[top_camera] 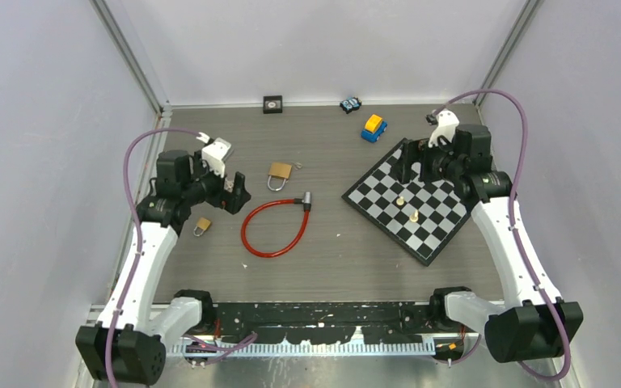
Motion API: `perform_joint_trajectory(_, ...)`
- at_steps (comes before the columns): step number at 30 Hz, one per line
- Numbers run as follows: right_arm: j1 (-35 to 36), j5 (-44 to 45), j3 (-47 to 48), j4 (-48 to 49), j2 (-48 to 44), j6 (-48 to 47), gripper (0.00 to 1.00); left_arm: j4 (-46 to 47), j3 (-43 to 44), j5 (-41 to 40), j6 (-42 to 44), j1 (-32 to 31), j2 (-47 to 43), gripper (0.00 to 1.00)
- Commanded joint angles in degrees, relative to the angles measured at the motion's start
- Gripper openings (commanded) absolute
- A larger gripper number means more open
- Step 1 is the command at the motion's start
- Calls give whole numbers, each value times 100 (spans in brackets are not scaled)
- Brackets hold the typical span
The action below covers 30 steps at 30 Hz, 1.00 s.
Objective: Unlock with the key
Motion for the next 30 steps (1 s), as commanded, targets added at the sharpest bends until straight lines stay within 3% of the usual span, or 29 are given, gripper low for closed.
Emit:
perform_joint_trajectory(1, 464, -401, 403, -264, 262, -271, 100, -1265, 638, 277, 1139, -132, 549, 98)
perform_joint_trajectory(10, 718, -523, 39, -329, 161, -781, 100, -2052, 515, -1084, 1972, -239, 1200, 94)
perform_joint_trajectory(17, 754, -437, -35, -344, 295, -937, 100, -1960, 624, -863, 1589, -239, 1392, 92)
perform_joint_trajectory(22, 754, -419, -92, -285, 356, -954, 100, -1358, 656, -481, 1549, -458, 2192, 85)
perform_joint_trajectory(30, 754, -342, -144, -248, 512, -964, 100, -769, 1757, -1479, 1645, -1562, 4395, 67)
